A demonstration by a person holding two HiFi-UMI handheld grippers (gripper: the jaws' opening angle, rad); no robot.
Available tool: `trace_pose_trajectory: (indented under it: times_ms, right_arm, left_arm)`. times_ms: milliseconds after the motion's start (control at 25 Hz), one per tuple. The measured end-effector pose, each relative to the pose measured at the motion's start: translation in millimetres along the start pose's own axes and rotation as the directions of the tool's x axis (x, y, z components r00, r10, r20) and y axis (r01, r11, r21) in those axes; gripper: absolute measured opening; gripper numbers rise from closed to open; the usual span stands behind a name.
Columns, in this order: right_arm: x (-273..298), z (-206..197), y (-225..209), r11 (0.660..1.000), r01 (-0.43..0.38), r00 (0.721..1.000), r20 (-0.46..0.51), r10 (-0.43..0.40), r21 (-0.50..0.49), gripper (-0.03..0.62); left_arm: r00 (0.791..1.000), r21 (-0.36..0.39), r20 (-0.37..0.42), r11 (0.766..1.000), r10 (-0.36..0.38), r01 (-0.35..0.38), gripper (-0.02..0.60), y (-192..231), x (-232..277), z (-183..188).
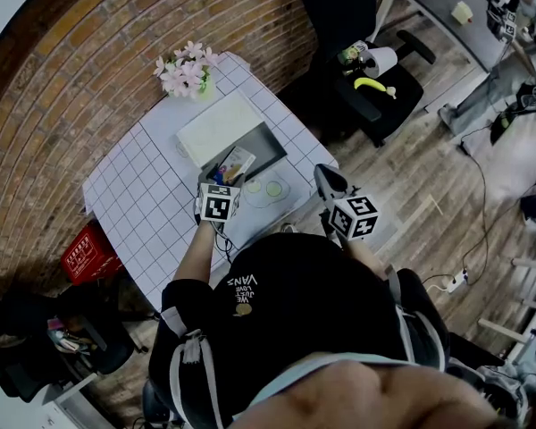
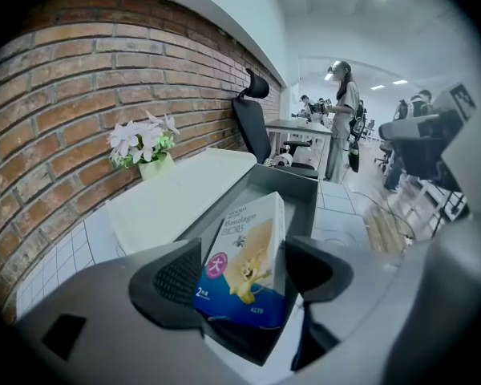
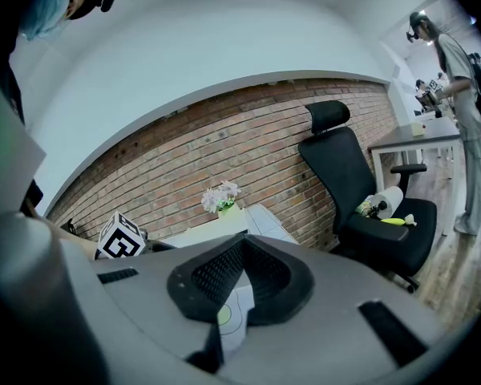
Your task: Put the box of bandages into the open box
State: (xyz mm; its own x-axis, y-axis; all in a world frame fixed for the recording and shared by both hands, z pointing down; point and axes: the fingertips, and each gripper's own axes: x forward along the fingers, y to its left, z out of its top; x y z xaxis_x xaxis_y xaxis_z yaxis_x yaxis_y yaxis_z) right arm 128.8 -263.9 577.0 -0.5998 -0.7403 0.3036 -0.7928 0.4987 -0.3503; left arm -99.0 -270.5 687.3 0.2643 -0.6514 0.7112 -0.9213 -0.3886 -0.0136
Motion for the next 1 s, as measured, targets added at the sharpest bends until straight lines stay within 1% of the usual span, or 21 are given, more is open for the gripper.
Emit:
trace_pose_trajectory:
  times_ms: [120,200,480,680,840,1000]
  right_arm:
    - [-1,-1,4,1.0,0.009,1.0,0.002,-0.009,0.002,-0.003]
    - [-2,-2,7,1.0,0.015,1.0,0.002,-0.015,0.003,-0.003]
    - [-7,-2,13,0.999,0.052,0.999,0.009,-0.052,0.004,-0.003]
    - [-10,-6,24,0.997,0.073,0.997,0.014,-0.073,0.007,-0.003]
    - [-11,-10,38,0.996,0.085,0.996,0.017,-0.085,0.008,-0.003]
    - [-12,-13,57,0.996,0.093,0.995,0.026,-0.093,0.007,-0.003]
  left_arm:
    - [1.0,0.062,-0.003,0.998,0.016,-0.016,0.319,-1,5,1]
    - [1.0,0.074,0.002,0.997,0.017,-0.017,0.319,-1,11,0]
    - [1.0,0.05,0.011,0.999,-0.011,0.01,0.319,4,11,-4]
    - [0.999,0.038,0.028,0.999,-0.03,0.029,0.319,9,2,-6]
    - [0.997,0.051,0.063,0.998,-0.044,0.041,0.319,12,-8,-2]
    - [0.992,0.043,0.11,0.997,-0.063,0.059,0.319,15,-26,2]
